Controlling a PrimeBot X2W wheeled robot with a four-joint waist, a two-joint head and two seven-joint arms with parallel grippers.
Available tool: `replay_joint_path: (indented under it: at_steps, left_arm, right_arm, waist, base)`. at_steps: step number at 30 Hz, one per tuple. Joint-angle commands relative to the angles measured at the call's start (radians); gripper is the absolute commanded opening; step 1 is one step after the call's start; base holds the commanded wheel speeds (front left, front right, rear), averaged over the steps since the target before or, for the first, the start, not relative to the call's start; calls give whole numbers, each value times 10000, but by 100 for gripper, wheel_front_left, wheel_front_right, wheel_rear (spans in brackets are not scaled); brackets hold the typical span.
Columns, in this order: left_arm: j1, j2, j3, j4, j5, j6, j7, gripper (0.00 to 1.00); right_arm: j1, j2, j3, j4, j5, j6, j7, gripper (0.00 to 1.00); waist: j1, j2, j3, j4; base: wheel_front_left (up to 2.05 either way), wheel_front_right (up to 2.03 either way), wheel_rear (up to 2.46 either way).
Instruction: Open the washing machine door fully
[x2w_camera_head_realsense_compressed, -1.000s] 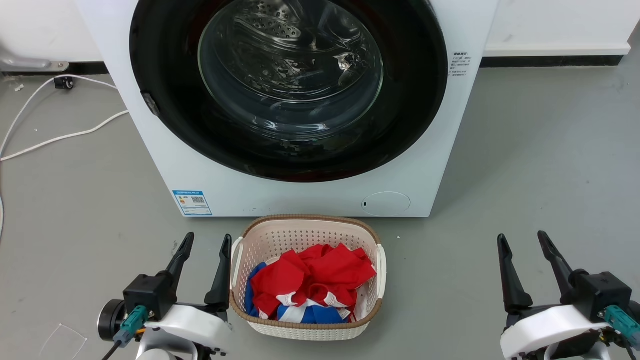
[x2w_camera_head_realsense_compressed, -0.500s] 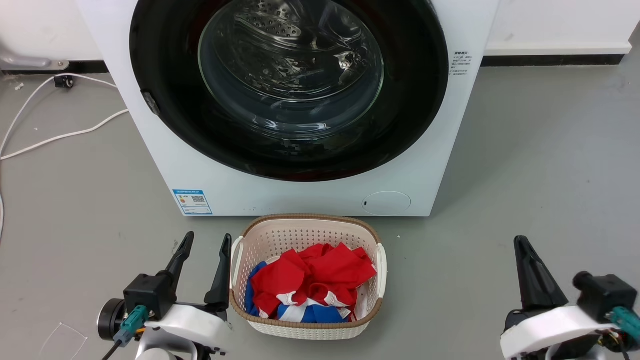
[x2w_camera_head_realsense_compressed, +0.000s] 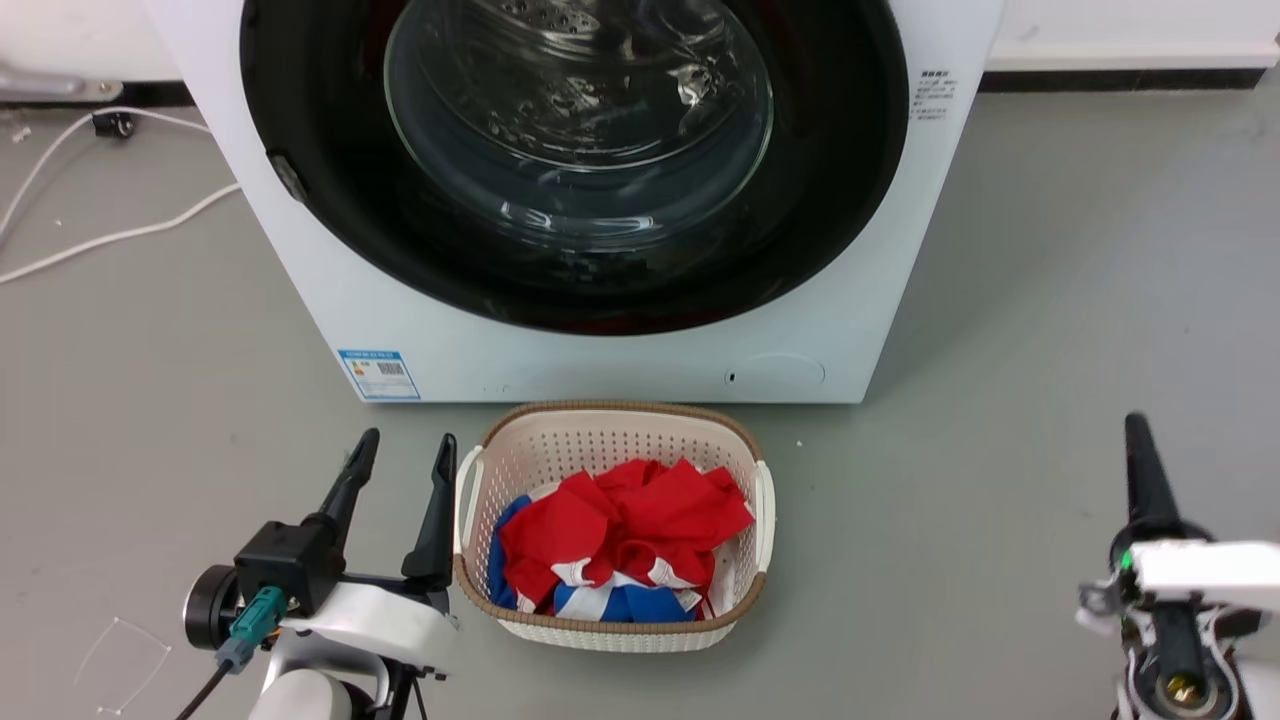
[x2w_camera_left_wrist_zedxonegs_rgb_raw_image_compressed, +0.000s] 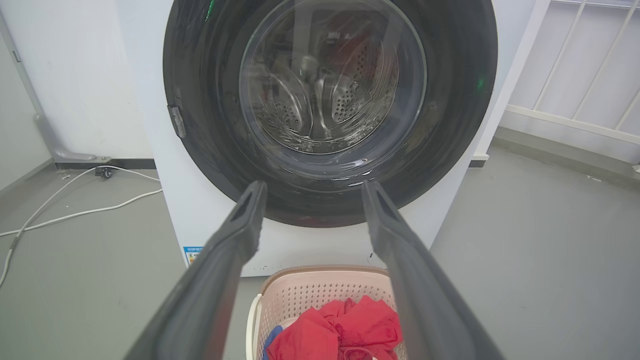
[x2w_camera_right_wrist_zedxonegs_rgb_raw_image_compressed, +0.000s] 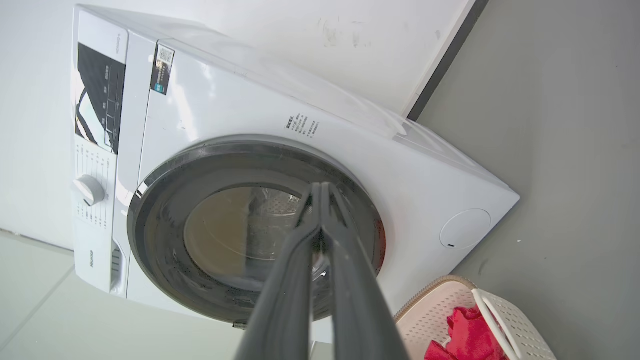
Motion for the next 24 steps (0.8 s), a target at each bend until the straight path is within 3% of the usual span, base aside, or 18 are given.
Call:
replay_joint_path:
  at_steps: [1, 7, 15, 24]
  left_arm:
    - [-162, 6, 55, -87, 69, 8, -24, 100]
    - [-569, -152, 162, -472, 76, 7, -24, 100]
    - [-1251, -278, 53, -924, -44, 7, -24, 100]
    - [-1872, -260, -168, -1387, -191, 6, -24, 100]
  right_arm:
    - [-355, 7, -149, 132, 255, 1, 128, 0]
    - [-2109, -291, -1185, 954, 1716, 1, 1003, 0]
    - [-4412, -831, -1717, 2160, 2670, 1, 2350, 0]
    - [-7703, -1935, -1370, 4114, 2524, 1, 4253, 0]
  waist:
    - [0, -1, 237, -20]
    - [0, -1, 1032, 53]
    - [0, -1, 2101, 337]
    - [0, -1, 3255, 680]
  base:
    - [0, 0, 0]
    - [0, 0, 0]
    - [0, 0, 0]
    - [0, 0, 0]
